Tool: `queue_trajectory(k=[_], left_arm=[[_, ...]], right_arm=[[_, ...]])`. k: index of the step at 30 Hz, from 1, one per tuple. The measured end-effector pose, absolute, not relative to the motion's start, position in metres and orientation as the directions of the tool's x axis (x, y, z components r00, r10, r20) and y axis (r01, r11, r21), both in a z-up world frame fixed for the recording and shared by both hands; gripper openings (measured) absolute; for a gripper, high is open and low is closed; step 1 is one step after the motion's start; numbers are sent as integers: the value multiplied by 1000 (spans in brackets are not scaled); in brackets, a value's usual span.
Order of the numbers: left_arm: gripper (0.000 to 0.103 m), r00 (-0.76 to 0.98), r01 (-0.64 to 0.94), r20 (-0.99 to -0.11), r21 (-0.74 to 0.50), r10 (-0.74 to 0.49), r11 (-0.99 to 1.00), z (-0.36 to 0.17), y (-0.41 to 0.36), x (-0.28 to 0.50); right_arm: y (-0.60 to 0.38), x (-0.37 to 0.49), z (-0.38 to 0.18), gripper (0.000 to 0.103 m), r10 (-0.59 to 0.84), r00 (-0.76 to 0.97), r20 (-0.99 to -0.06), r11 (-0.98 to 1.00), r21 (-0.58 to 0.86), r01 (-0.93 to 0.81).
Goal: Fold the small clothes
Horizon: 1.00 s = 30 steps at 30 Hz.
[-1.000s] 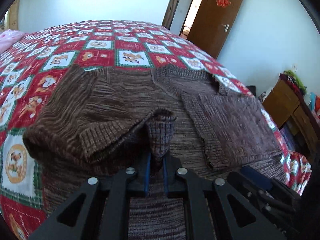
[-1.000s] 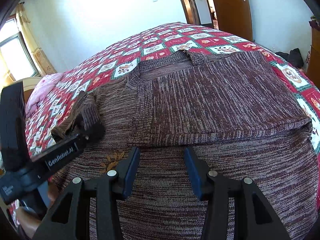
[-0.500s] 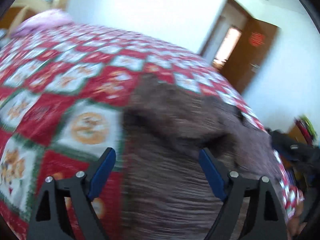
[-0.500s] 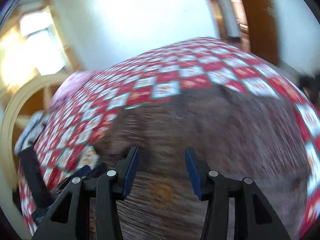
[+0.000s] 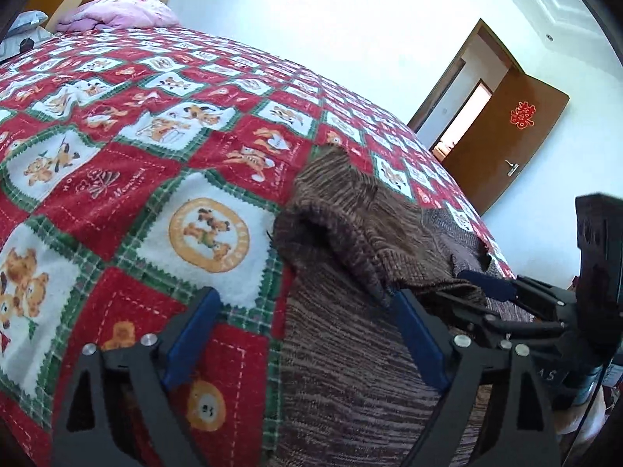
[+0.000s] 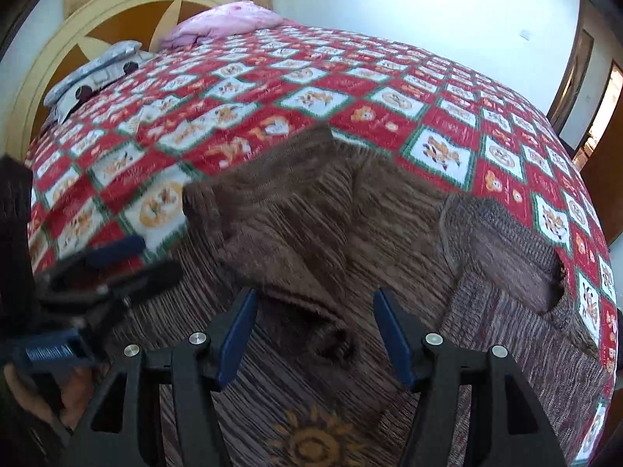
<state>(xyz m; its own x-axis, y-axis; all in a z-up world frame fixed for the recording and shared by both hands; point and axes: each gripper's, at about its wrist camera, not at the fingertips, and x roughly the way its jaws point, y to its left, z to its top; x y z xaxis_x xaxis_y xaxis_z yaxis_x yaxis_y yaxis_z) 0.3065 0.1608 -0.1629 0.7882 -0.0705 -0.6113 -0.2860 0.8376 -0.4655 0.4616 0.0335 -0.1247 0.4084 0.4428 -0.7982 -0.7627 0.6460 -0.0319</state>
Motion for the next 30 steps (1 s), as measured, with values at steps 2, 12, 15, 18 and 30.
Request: queue_trajectory(k=[2,12,15,18,30], left_arm=[[94,792,-281,-607,-468,-73,838,-163,161,306],[98,787,-274,-613,-445,-67,852,-162,155,308],[99,788,-271,-611,-444,-68,854,-162,154,309],[99,789,-270,-611,-444,-68,854,-162,155,309],[100,786,-273,-615,-434,-61,859,-162,154,309]], right_arm=[[34,463,-127,63,453,408,-793,647,-22,-762],[-5,502,-121,8,598,418,-684,764,327,-557],[-59,518,-135,8,662,420,-620,749,544,-378],[-77,519,-157,11,609,417,-675,793,530,-300],[-87,462,-110,41,434,600,-672,900,302,-314]])
